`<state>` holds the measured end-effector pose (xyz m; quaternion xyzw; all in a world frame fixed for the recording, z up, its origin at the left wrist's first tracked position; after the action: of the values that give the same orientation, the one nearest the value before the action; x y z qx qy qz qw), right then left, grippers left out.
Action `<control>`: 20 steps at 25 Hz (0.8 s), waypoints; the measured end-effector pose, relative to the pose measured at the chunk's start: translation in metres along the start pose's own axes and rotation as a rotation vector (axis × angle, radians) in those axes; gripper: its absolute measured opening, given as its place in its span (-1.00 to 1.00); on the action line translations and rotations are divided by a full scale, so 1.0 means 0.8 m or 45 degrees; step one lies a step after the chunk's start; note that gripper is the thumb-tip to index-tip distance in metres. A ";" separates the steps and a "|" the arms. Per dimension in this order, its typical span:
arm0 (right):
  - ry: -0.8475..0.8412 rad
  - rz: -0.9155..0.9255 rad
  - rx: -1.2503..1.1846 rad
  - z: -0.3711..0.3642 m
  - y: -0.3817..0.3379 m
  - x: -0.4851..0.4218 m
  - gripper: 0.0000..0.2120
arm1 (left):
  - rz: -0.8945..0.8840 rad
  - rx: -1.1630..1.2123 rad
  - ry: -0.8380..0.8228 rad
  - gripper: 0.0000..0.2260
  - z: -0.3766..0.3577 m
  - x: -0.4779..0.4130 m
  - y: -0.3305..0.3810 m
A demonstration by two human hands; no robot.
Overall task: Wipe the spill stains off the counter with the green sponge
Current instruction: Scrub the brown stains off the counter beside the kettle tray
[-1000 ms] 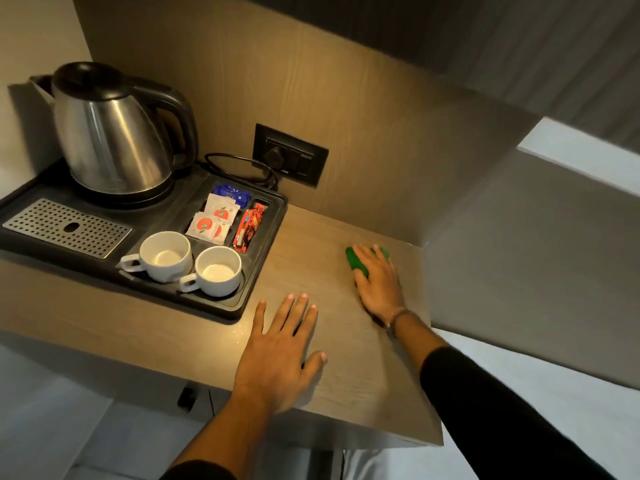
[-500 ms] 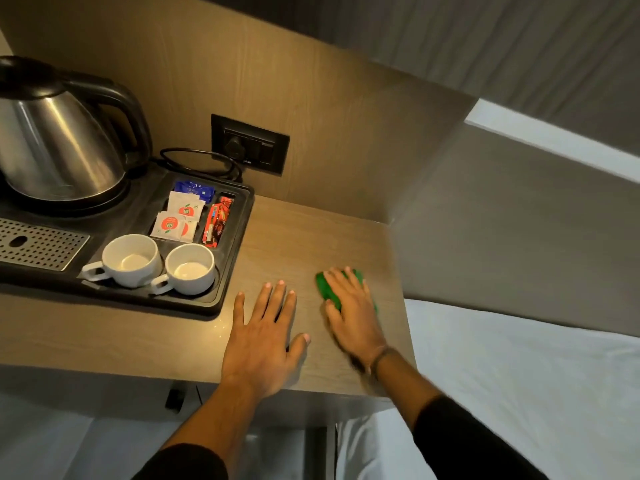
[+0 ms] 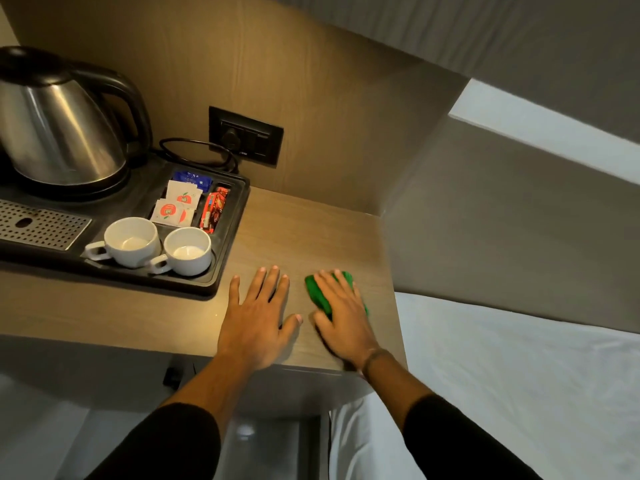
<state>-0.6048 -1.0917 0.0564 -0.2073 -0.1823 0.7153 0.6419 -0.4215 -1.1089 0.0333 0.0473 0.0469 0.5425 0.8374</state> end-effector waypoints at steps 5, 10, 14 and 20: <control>0.032 -0.082 -0.002 0.029 0.019 0.026 -0.40 | 0.063 0.028 0.009 -0.29 0.019 0.033 0.010; 0.050 0.105 0.137 0.003 -0.059 0.092 -0.39 | 0.264 0.081 0.068 -0.27 0.037 0.191 0.027; -0.116 0.467 0.258 -0.059 -0.133 0.232 -0.33 | 0.572 0.033 0.031 -0.25 0.031 0.382 0.035; -0.398 0.737 0.172 -0.147 -0.236 0.429 -0.39 | 1.058 0.002 -0.046 -0.29 0.004 0.678 0.057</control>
<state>-0.4142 -0.7307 0.0351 -0.0952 -0.1643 0.9017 0.3885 -0.2416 -0.5954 0.0280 0.0723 0.0094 0.8334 0.5479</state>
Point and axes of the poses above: each hand's wrist, its own x-axis away from the middle knuckle, its own z-axis out of the back of the hand, y = z × x, the point moved 5 cm from there along -x, towards the middle knuckle, and after that the axes turned 7 degrees about -x, right-handed, at the moved point
